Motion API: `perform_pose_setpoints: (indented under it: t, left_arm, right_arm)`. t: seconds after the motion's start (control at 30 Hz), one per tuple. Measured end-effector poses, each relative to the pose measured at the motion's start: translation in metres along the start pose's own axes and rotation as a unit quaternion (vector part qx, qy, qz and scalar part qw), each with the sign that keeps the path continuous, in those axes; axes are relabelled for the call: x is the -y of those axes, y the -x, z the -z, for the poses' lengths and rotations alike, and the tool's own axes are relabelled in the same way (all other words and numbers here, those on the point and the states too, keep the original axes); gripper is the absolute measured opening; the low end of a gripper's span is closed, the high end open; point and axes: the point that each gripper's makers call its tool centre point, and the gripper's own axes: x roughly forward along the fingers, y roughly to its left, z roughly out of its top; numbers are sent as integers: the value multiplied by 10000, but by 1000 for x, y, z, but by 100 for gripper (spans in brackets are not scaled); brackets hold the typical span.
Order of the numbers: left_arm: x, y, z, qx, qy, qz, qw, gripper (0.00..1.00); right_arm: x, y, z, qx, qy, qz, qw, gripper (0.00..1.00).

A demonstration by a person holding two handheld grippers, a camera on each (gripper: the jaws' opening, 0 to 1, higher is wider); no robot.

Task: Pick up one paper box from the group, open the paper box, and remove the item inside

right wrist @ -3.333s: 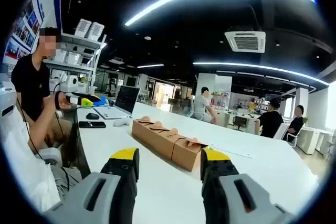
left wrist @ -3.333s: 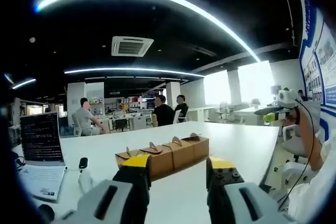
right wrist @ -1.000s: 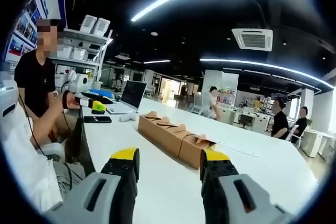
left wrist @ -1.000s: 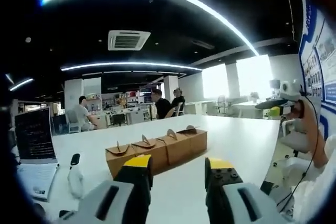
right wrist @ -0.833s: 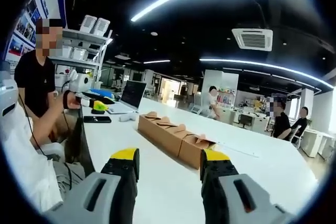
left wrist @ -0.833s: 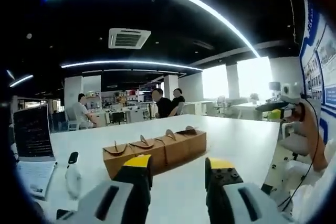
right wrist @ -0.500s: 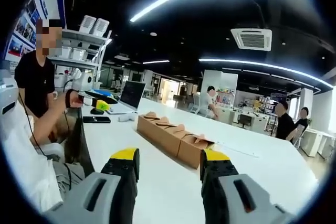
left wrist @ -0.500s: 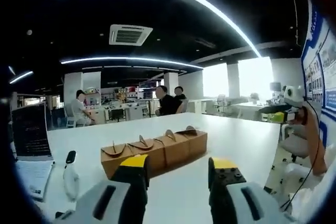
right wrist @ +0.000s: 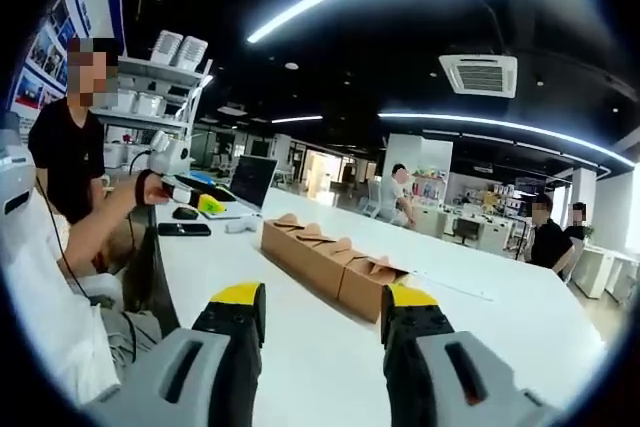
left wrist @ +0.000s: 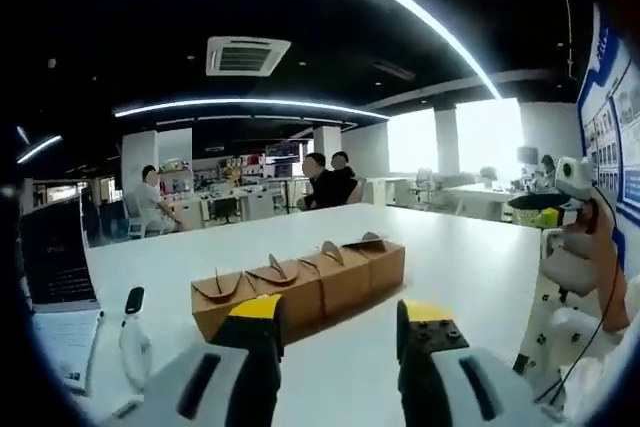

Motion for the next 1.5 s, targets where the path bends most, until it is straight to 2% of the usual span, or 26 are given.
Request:
perform_pose_setpoints:
  t: [0.07,0.37,0.6,0.73,1.23,1.37,1.5]
  left_arm:
    - [-4,-3,1,-35,-38,-38,10000,46]
    - [-11,-19,3,-50,271,48,9996,46]
    - [-20,-33,2,-132,276,-13,9995,45]
    - [-22,-42,0,-139,402,65,9991,45]
    - [-41,-61,10,-376,549,-121,9977,45]
    - [-39,-63,11,-358,792,-4,9962,45]
    - [-36,-67,9,-359,752,-8,9965,45]
  right_arm:
    - [0,0,0,0,1,-1,10000,47]
    - [0,0,-1,14,3,0,10000,47]
    - [2,1,0,6,1,17,10000,47]
    - [2,1,-1,8,4,24,10000,47]
    - [4,3,-1,17,9,39,10000,47]
    - [3,3,-2,19,15,33,10000,47]
    - [2,3,-2,14,26,30,10000,47]
